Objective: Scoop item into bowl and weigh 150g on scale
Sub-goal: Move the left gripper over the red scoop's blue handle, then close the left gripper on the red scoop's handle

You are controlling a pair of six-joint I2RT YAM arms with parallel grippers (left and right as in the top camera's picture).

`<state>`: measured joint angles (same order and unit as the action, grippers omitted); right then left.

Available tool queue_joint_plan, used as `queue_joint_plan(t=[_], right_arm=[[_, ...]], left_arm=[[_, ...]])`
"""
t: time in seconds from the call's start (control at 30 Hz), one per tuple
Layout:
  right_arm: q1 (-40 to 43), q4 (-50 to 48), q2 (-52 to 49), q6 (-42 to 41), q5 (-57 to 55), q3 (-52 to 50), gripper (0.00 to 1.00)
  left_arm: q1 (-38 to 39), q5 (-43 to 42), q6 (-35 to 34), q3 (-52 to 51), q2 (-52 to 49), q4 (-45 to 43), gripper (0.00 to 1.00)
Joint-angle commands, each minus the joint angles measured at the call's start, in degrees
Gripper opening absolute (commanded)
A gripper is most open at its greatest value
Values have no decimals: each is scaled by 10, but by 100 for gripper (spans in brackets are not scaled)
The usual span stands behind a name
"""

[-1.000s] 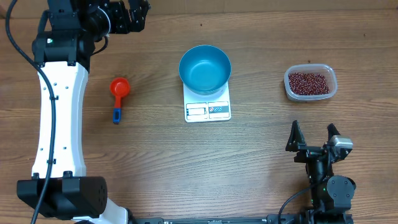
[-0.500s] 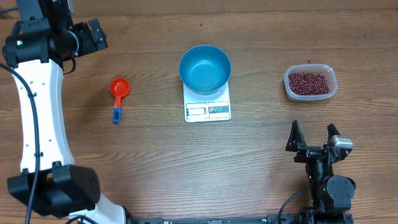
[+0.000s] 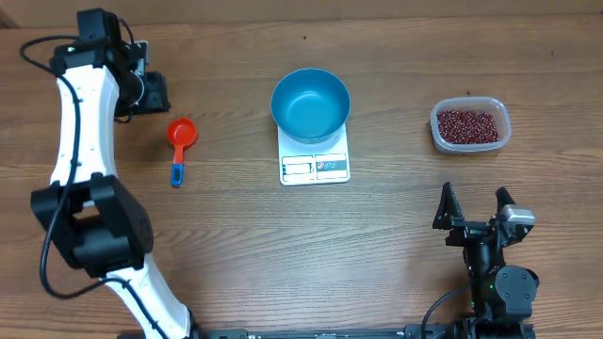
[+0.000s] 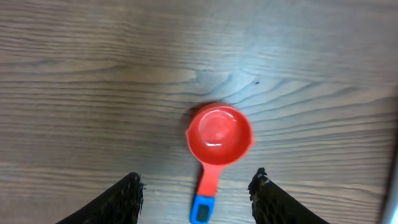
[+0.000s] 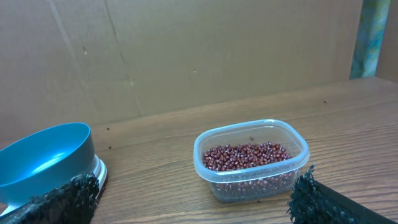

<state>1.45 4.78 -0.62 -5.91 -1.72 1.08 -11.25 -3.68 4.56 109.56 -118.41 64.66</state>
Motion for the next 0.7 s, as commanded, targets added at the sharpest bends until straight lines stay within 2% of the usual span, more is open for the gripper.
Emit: queue_joint_plan(t=[0.0, 0.1, 0.4, 0.67], right_arm=[[-2, -2, 5, 2, -1, -6, 100], [-2, -2, 5, 2, -1, -6, 100], [-2, -2, 5, 2, -1, -6, 100], [-2, -2, 5, 2, -1, -6, 100]], left_arm=[[3, 17, 32, 12, -45, -1, 52], [3, 18, 33, 12, -70, -2, 50], [5, 18, 58, 12, -119, -36, 58], [4, 22, 58, 12, -143, -79, 56]])
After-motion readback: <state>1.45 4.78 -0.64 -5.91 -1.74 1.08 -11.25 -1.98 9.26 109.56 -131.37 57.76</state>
